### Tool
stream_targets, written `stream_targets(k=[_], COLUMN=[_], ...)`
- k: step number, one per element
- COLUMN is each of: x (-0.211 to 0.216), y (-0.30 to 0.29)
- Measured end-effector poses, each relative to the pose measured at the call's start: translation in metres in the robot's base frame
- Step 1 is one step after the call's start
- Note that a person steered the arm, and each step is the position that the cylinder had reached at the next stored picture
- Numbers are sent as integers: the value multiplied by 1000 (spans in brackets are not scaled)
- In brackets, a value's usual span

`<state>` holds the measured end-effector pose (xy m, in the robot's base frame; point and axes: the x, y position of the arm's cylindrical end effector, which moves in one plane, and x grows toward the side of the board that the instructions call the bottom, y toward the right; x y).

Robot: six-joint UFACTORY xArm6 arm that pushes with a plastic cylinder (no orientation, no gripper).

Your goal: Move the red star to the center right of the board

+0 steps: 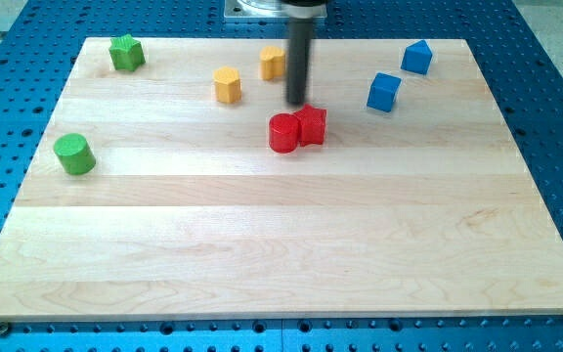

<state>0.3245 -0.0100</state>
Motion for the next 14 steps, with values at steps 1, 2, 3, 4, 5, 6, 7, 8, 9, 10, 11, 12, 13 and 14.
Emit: stream_targets(k=[1,2,3,4,5,6,7,8,9,10,11,12,13,14], x=[29,56,97,99,126,142,162,146,121,153,187,164,148,141], y=[21,68,93,80,54,25,16,99,171,140,152,214,234,245])
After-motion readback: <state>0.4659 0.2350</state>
